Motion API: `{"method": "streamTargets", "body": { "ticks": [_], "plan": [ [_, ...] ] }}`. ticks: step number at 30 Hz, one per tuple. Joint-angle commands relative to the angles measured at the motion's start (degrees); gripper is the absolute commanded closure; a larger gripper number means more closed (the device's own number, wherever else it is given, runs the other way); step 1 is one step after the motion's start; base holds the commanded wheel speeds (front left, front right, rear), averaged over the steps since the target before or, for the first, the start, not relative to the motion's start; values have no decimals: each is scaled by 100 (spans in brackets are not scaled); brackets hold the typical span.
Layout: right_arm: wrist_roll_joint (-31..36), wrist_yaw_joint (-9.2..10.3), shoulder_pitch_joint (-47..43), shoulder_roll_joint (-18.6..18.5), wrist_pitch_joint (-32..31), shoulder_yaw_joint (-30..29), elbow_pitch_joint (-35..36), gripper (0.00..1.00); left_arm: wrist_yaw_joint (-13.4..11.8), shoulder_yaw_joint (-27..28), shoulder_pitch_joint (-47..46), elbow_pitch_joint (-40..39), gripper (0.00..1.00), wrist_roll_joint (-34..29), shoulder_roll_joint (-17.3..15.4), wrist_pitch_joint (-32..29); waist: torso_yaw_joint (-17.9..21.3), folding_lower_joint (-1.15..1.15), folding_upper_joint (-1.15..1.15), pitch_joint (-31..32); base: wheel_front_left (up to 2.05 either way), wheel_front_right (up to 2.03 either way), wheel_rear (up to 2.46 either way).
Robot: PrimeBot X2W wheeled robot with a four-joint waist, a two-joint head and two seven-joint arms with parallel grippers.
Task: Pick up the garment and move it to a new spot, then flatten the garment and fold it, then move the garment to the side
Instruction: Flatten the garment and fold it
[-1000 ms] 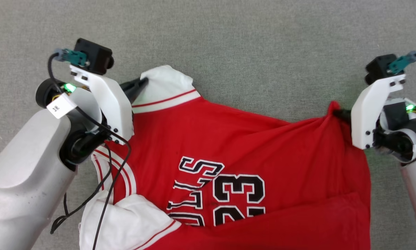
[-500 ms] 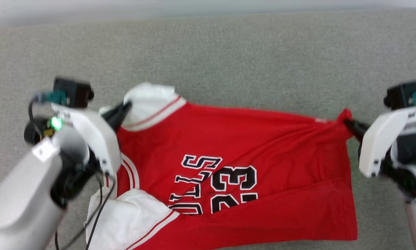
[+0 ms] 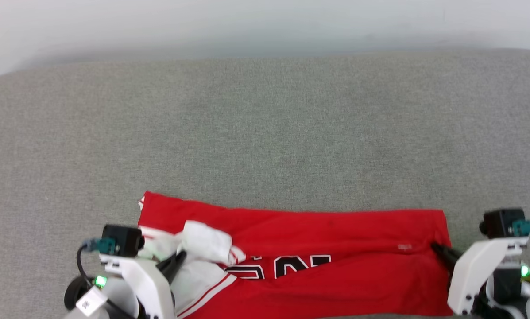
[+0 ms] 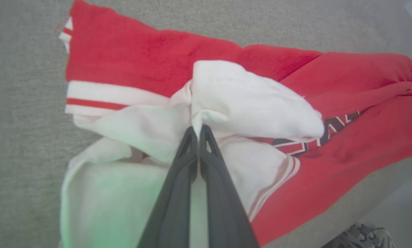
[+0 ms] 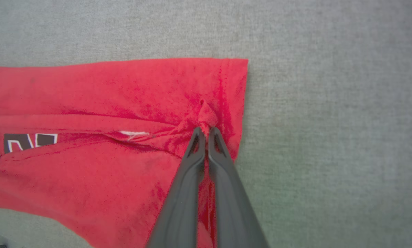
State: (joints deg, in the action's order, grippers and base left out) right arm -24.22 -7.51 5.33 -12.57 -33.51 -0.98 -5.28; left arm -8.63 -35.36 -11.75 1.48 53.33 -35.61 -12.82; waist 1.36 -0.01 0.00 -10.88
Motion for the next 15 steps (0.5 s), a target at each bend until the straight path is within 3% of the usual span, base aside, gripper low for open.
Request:
{"method": "streamTargets", "body": {
  "ticks": [1,5,6,7,8,10,11,15],
  "plan": [
    [-23,4,-224,71,66,-44,-32,100,-59,-16,224,36,100,65,2,56,-10,1,0,95,0,0,0],
    [-24,4,-452,136,164,-69,-85,100,-96,-43,479,78,100,181,91,121,5,1,0,158,0,0,0],
    [-3,4,-500,164,226,-66,-106,75,-99,-61,534,114,100,186,116,145,10,1,0,178,0,0,0],
    [14,4,-556,192,305,-42,-120,27,-64,-73,577,152,76,230,174,167,13,1,0,195,0,0,0],
    [24,4,-594,235,423,-53,-140,0,-26,-87,623,191,63,300,250,188,10,1,0,212,0,0,0],
    [83,4,-668,288,669,-37,-140,0,29,-103,673,300,6,332,323,258,7,1,0,254,0,0,0],
    [77,4,-687,337,829,-51,-115,0,63,-104,675,365,0,341,365,300,1,1,0,271,0,0,0],
    [142,4,-799,454,1400,-119,-3,0,99,-61,630,499,0,245,466,596,-23,1,0,372,0,0,0]
  ]
}}
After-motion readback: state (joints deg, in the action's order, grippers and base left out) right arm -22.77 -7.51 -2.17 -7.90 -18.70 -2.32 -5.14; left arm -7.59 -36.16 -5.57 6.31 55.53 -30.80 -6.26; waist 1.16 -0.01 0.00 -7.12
